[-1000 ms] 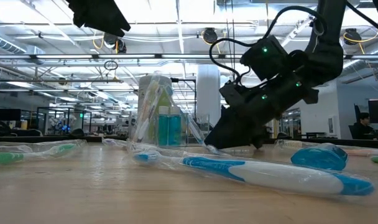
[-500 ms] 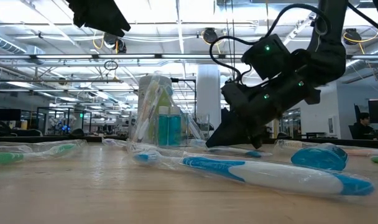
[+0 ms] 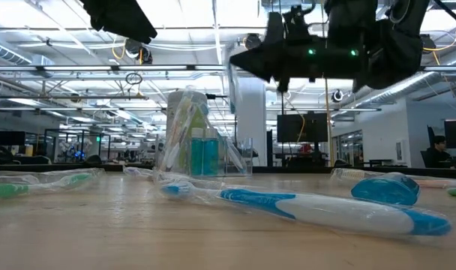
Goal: Pick & Place toothbrushing station
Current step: Put the top blue toothbrush into the right side of the transparent organizer
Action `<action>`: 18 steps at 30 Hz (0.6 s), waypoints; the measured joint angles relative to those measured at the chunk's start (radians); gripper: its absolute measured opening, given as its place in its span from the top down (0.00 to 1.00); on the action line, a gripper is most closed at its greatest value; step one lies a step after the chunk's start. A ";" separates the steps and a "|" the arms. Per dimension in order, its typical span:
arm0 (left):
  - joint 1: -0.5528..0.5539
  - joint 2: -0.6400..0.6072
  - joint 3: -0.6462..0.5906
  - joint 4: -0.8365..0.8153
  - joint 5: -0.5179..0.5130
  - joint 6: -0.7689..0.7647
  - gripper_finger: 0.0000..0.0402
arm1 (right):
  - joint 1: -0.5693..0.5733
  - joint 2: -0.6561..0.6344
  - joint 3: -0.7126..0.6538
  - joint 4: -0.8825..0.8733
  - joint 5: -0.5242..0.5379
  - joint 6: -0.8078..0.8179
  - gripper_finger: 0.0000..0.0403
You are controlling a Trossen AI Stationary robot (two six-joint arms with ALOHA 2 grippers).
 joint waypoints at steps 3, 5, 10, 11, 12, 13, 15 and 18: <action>0.001 0.000 0.000 0.002 0.000 0.004 0.48 | -0.024 -0.010 0.030 0.045 0.134 -0.242 1.00; 0.005 0.000 0.000 0.006 0.000 0.008 0.48 | -0.052 -0.008 0.050 0.040 0.131 -0.293 1.00; 0.012 0.000 0.000 0.020 0.000 0.009 0.48 | -0.114 0.058 0.104 0.010 0.053 -0.264 1.00; 0.012 0.000 0.000 0.020 0.000 0.009 0.48 | -0.124 0.073 0.111 0.015 0.055 -0.268 1.00; 0.012 0.000 0.000 0.018 0.000 0.009 0.48 | -0.132 0.086 0.111 0.017 0.065 -0.270 1.00; 0.012 0.000 0.000 0.019 0.000 0.009 0.48 | -0.139 0.097 0.108 0.010 0.088 -0.270 1.00; 0.012 0.000 0.000 0.018 0.000 0.009 0.48 | -0.148 0.130 0.108 0.008 0.127 -0.267 1.00; 0.012 0.000 0.000 0.017 0.001 0.014 0.48 | -0.155 0.164 0.108 0.000 0.134 -0.248 1.00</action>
